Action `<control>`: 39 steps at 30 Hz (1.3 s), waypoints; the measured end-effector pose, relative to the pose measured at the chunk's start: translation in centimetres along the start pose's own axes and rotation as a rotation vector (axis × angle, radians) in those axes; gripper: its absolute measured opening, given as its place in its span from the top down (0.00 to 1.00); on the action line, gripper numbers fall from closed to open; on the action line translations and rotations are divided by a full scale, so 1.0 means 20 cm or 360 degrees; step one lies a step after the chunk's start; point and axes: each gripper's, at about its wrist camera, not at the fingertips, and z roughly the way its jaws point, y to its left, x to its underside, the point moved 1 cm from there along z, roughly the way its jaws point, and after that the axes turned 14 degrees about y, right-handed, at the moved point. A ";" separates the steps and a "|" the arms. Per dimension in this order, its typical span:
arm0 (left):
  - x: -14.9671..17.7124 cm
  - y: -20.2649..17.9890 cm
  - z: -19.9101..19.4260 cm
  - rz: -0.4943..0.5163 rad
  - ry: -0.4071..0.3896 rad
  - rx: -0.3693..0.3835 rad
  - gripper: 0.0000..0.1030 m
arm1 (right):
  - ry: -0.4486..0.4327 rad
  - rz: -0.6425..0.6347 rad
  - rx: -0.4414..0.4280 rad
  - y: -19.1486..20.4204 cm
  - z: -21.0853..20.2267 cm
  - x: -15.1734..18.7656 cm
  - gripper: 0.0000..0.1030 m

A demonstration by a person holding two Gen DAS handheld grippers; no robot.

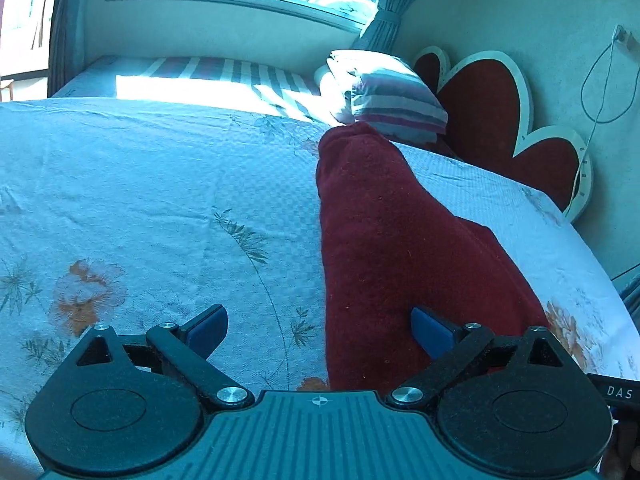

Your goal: Fold small clothes

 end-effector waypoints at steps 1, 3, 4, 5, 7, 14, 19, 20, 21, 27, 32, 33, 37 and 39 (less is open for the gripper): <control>0.00 0.00 -0.01 0.0001 0.0000 0.0000 0.06 | 0.0001 0.0035 -0.0057 -0.02 0.01 0.02 0.81; 0.00 0.02 -0.02 -0.0012 -0.0003 -0.0002 0.06 | -0.0009 0.0112 -0.0158 -0.05 -0.01 0.03 0.68; 0.00 0.02 -0.03 -0.0012 -0.0007 -0.0007 0.06 | -0.0030 0.0137 -0.0185 -0.07 -0.03 0.03 0.64; 0.00 0.02 -0.04 -0.0012 -0.0021 -0.0020 0.06 | -0.0070 0.0150 -0.0197 -0.09 -0.06 0.02 0.63; 0.00 0.03 -0.06 -0.0009 -0.0051 -0.0039 0.06 | -0.0188 0.0162 -0.0212 -0.11 -0.14 0.00 0.63; -0.03 0.04 -0.07 -0.0035 -0.0104 0.0004 0.06 | -0.0079 0.0066 -0.0172 -0.14 0.00 -0.29 0.68; -0.07 0.06 -0.05 -0.0029 -0.0097 -0.0100 0.06 | -0.0083 -0.0208 -0.0298 0.00 -0.01 -0.34 0.91; -0.07 0.07 -0.05 -0.0049 -0.0093 -0.0106 0.06 | -0.0113 -0.0298 -0.0338 0.04 -0.04 -0.33 0.91; -0.08 0.09 -0.04 -0.0072 -0.0082 -0.0108 0.06 | -0.0129 -0.0397 -0.0365 0.09 -0.05 -0.32 0.91; -0.09 0.12 -0.02 -0.0082 -0.0075 -0.0152 0.06 | -0.0011 -0.0411 -0.0302 0.10 0.09 -0.37 0.86; -0.11 0.13 -0.01 -0.0067 -0.0067 -0.0123 0.06 | -0.0064 -0.0146 -0.0330 -0.05 0.02 -0.39 0.29; -0.11 0.13 0.00 -0.0063 -0.0057 -0.0109 0.06 | -0.0032 -0.0106 -0.0385 -0.08 0.02 -0.39 0.29; -0.11 0.14 0.03 -0.0065 -0.0013 -0.0117 0.06 | 0.0279 0.0036 -0.0608 -0.17 0.16 -0.40 0.40; -0.12 0.14 0.04 -0.0058 0.0008 -0.0132 0.06 | 0.0308 0.0007 -0.0690 -0.16 0.18 -0.40 0.40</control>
